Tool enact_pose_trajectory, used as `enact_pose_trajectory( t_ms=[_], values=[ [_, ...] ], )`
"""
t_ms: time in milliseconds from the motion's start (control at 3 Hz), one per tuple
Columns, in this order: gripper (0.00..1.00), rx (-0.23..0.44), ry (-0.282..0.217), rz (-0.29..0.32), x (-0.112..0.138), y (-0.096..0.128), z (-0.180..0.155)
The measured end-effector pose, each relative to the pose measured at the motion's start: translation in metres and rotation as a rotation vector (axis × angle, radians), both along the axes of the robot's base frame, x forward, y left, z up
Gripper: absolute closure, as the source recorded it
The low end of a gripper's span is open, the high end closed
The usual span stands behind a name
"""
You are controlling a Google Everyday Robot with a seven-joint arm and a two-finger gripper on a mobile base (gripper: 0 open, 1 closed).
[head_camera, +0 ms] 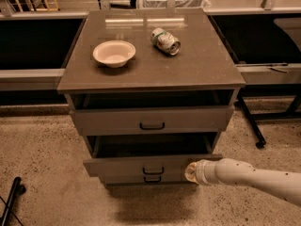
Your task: Close middle drawer
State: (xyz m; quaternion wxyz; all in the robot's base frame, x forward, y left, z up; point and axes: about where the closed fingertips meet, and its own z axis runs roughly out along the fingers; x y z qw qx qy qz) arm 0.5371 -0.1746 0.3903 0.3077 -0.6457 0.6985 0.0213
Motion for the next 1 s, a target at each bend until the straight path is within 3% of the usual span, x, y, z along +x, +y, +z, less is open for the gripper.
enact_pose_trajectory(
  t_ms=[333,667,1000],
  values=[
    [0.16,0.0,0.0,0.0,0.0,0.0,0.0],
    [0.0,0.0,0.0,0.0,0.0,0.0001,-0.0001],
    [0.0,0.0,0.0,0.0,0.0,0.0001,-0.0001]
  ],
)
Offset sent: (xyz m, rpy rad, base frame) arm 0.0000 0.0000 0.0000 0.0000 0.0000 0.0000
